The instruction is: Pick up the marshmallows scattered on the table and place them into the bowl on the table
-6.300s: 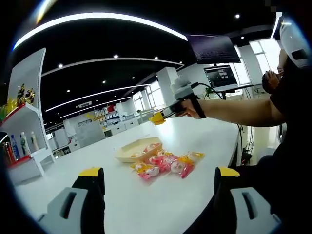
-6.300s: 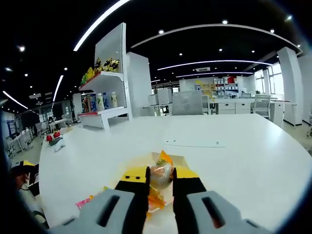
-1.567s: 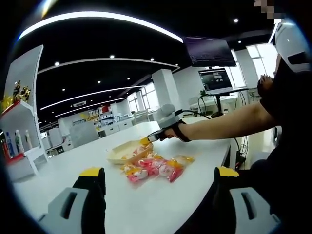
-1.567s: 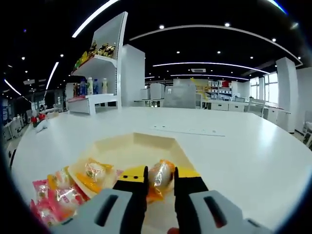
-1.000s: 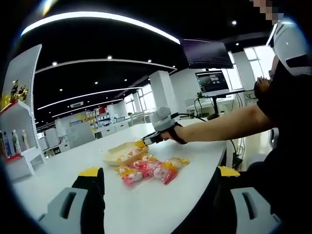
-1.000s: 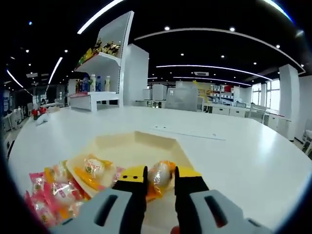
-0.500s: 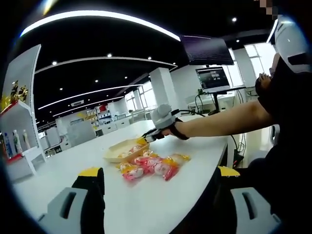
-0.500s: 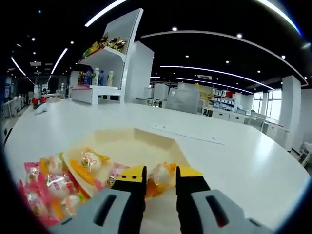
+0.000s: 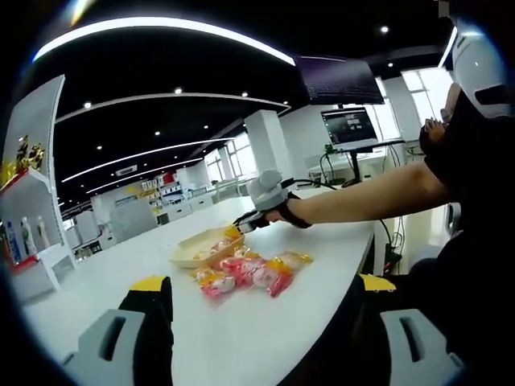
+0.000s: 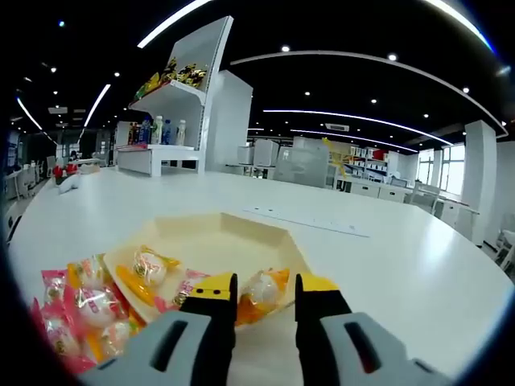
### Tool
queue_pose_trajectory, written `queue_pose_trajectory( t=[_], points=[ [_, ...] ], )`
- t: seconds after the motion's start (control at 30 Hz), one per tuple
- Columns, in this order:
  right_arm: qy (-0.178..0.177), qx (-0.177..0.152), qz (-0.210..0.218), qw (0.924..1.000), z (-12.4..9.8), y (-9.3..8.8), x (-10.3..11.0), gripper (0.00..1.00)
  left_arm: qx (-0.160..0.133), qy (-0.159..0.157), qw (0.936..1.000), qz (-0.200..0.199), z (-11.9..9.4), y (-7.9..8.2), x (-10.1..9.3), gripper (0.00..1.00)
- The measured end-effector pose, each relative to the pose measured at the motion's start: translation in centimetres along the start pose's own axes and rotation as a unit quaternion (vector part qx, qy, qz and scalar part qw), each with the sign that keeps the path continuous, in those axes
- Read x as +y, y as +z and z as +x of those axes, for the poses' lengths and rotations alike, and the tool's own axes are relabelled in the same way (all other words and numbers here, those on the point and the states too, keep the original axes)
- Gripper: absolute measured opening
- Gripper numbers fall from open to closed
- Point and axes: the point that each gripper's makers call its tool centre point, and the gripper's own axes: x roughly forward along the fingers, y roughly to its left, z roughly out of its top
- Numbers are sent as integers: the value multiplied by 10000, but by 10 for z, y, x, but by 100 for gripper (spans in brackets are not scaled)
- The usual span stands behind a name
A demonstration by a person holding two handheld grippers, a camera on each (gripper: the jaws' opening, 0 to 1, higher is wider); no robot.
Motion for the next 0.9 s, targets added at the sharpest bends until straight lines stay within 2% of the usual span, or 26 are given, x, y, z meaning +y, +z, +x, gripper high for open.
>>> queue_pose_trajectory(
  t=[0.23, 0.43, 0.57, 0.77, 0.9],
  points=[
    [34, -63, 79, 9999, 0, -1, -5, 37, 6, 8, 10000, 12, 0, 0, 1, 92],
    [134, -55, 277, 9995, -3, -2, -9, 57, 5, 3, 10000, 8, 0, 1, 1, 92],
    [126, -165, 284, 9994, -4, 4, -8, 77, 29, 6, 10000, 20, 2, 0, 2, 92],
    [53, -388, 402, 9984, -8, 17, -9, 84, -22, -1, 10000, -3, 2, 3, 2, 92],
    [-11, -480, 574, 9972, -12, 22, -12, 95, -5, -5, 10000, 10, 1, 2, 2, 92]
  ],
)
